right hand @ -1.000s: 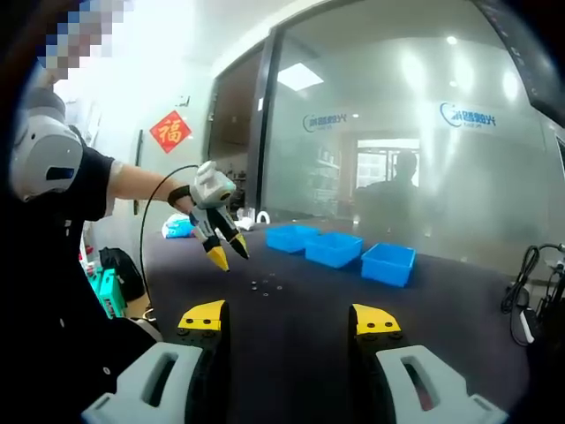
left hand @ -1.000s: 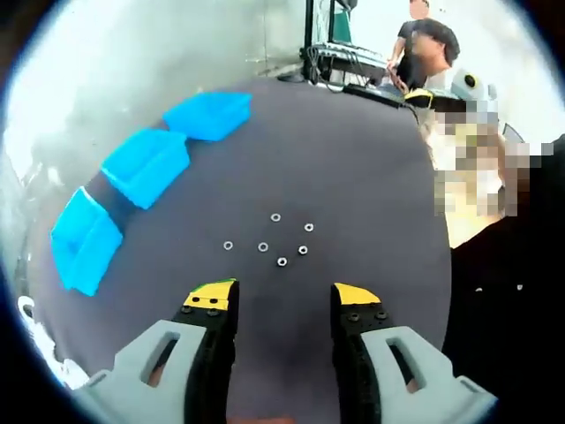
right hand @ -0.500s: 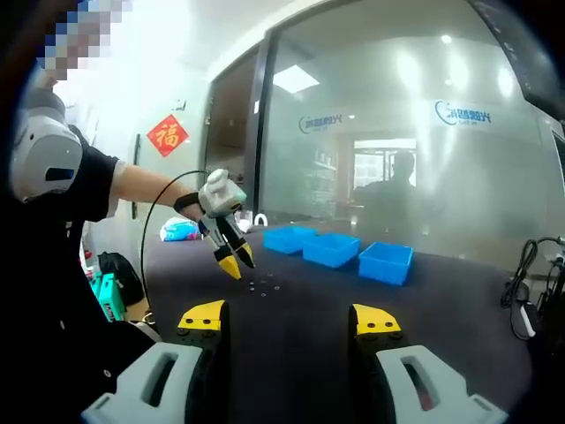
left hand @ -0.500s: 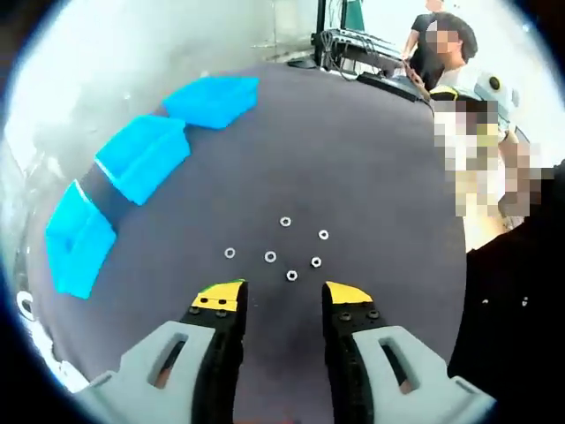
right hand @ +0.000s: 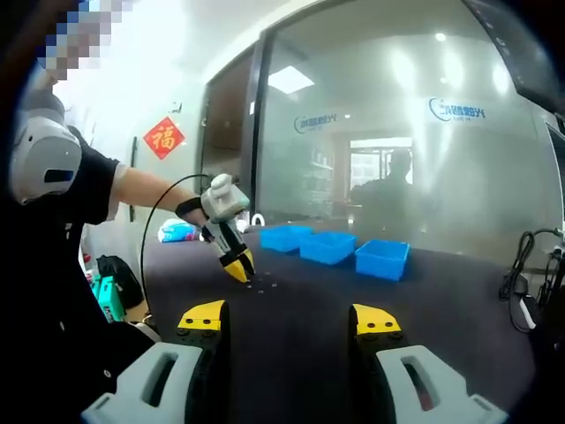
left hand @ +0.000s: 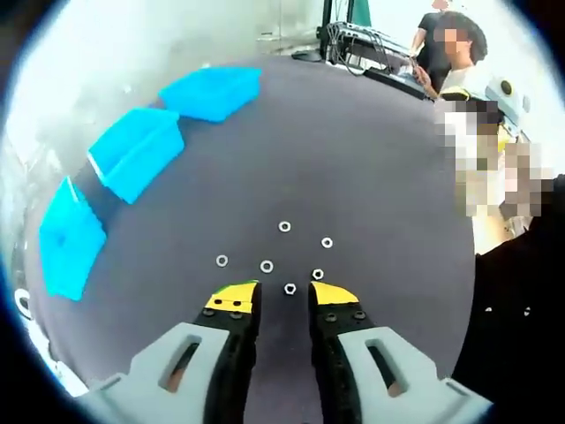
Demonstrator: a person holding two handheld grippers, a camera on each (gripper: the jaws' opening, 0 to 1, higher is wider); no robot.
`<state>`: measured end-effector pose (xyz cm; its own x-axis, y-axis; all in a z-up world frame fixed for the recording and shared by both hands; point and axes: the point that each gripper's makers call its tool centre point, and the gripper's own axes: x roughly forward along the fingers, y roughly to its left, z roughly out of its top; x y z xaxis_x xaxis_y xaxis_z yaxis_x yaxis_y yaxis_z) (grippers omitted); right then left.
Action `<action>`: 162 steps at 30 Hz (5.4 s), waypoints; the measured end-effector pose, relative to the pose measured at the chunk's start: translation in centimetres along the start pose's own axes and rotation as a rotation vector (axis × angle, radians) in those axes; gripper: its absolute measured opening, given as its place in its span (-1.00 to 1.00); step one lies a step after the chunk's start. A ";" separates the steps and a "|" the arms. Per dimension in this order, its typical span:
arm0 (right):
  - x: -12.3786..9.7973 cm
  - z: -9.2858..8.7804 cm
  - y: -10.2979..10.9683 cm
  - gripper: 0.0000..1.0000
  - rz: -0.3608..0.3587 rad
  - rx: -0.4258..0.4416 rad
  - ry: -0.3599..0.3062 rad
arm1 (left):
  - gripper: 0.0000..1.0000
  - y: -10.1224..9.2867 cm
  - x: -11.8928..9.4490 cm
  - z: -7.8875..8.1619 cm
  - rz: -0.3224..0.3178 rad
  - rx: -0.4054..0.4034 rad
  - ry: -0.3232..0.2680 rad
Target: Sort the screws, nuts, and washers into the corresponding bins
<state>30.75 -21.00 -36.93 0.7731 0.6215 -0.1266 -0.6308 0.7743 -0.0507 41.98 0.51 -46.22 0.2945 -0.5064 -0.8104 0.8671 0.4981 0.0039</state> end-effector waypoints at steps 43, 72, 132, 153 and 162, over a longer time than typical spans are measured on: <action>0.2 0.5 0.4 -0.01 0.002 -0.008 -0.012 | -0.91 0.0 -3.2 1.3 0.037 -0.094 -0.290; 0.0 2.6 0.0 -0.02 -0.045 -0.016 -0.070 | -0.90 3.1 -13.5 3.1 0.412 -0.277 -0.877; 0.1 2.5 1.2 -0.02 -0.023 -0.021 -0.034 | -0.74 28.6 -11.1 6.4 0.721 -0.424 -0.793; 0.4 2.3 1.1 -0.02 -0.017 -0.017 -0.042 | -0.19 24.2 -13.5 5.7 0.665 -0.333 -0.843; 0.4 2.2 0.6 -0.02 -0.026 -0.011 -0.047 | -0.20 17.2 -14.8 3.2 0.618 -0.309 -0.910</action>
<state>30.81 -20.03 -34.84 0.7913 0.6064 -0.0789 -0.6110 0.7890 -0.0645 53.82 14.31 -32.30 0.9273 -0.3743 0.0054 0.3743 0.9273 0.0083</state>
